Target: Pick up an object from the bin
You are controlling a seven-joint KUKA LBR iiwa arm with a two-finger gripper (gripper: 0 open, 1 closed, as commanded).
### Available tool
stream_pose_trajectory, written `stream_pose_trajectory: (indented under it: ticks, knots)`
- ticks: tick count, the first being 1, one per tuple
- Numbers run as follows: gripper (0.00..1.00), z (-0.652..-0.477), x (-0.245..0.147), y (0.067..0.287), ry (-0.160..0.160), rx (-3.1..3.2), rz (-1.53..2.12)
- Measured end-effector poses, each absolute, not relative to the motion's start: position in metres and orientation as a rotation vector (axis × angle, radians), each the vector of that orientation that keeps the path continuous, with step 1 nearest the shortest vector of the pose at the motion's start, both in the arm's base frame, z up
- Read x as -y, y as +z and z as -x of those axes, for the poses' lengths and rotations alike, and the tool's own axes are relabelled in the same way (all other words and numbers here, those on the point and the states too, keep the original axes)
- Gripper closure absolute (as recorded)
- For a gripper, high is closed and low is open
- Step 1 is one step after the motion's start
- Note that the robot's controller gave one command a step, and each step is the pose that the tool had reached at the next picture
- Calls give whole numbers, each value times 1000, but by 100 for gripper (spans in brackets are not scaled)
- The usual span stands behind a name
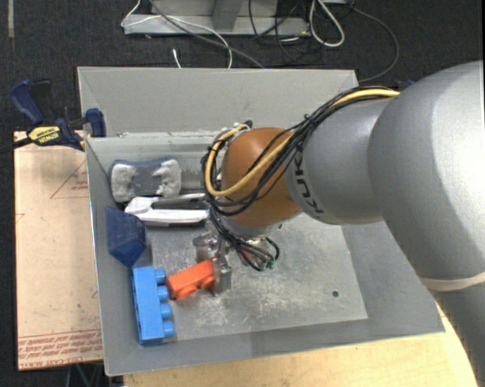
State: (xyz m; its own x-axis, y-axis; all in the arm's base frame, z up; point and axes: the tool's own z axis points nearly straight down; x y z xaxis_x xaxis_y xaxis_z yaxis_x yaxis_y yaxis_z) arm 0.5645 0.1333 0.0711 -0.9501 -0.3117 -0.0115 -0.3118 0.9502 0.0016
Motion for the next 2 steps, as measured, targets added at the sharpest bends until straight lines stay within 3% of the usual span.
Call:
stream_pose_trajectory:
  ticks: [1, 2]
  knots:
    - [100, -564, -133, 71, 5, -3091, 494]
    - [100, -557, -124, 89, 7, -3094, 537]
